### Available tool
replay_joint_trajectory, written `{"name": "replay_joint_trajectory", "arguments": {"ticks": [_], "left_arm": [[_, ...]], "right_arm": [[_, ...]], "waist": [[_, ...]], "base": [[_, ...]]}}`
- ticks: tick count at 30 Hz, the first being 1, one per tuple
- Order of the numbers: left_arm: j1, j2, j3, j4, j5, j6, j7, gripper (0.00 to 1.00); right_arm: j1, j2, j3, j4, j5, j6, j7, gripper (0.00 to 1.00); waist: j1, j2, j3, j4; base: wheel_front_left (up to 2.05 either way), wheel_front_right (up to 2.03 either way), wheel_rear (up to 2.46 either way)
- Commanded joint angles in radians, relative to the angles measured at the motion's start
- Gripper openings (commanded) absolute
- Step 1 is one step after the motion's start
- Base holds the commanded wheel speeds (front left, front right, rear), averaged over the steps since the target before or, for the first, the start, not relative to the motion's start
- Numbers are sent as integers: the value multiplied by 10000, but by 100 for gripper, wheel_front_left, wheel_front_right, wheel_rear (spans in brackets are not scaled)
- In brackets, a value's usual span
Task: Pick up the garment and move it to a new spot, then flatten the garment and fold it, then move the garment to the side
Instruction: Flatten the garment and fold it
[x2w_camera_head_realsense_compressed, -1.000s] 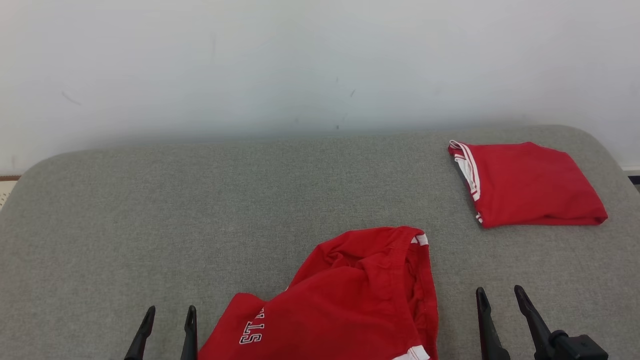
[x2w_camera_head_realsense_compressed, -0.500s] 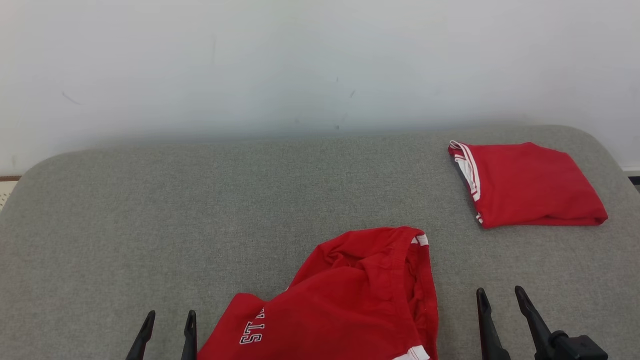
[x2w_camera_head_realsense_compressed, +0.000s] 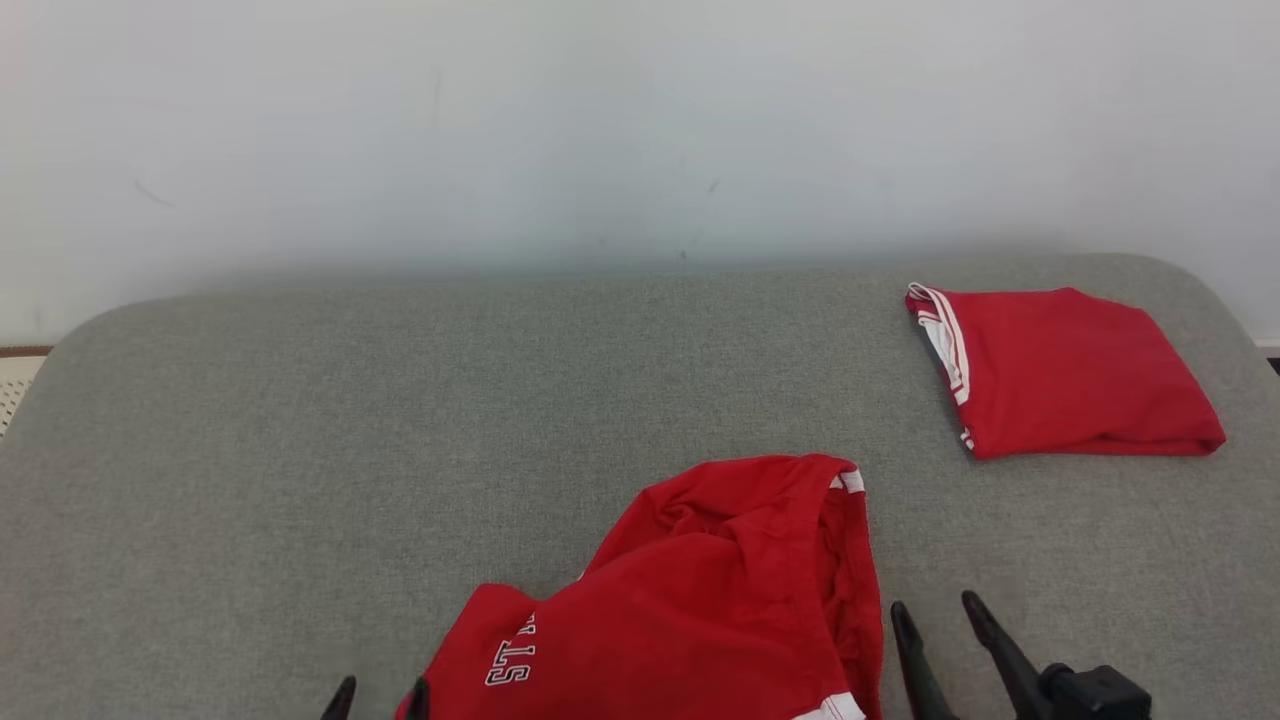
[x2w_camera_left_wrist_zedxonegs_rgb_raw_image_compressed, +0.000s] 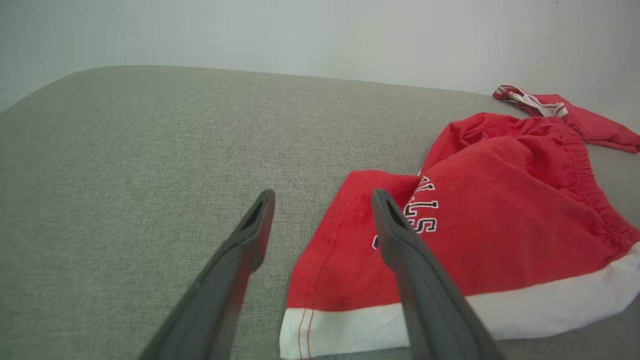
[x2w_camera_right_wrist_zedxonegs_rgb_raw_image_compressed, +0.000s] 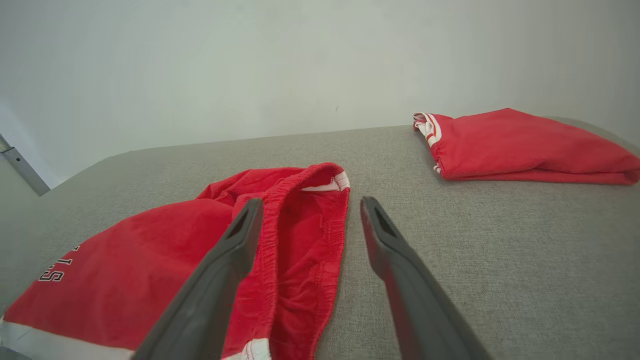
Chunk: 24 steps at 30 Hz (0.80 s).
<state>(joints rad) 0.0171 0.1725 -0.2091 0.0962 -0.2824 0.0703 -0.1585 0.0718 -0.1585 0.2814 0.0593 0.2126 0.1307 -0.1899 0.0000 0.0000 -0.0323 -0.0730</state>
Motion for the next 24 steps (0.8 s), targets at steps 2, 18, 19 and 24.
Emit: {"name": "replay_joint_trajectory", "arguments": {"ticks": [2,18,19,24], "left_arm": [[210,14,-108,319,-201,-154,56,100],[-371,-257,-300,2745,-722,-681,-325,100],[-452,-254,-315,2850,-729,-720,-366,100],[-855,-227,-384,3476,-753,-848,-432,100]], "right_arm": [[4,-227,434,154,320,1,264,100],[-759,-1470,2686,1444,1562,1,1397,100],[-841,-1494,2794,1526,1631,1,1416,100],[-1148,-1564,3138,1877,1832,1,1437,100]], "waist": [[0,0,34,25],[0,0,467,168],[0,0,505,184],[0,0,620,213]], "base": [[0,0,0],[0,0,0],[0,0,0],[0,0,0]]}}
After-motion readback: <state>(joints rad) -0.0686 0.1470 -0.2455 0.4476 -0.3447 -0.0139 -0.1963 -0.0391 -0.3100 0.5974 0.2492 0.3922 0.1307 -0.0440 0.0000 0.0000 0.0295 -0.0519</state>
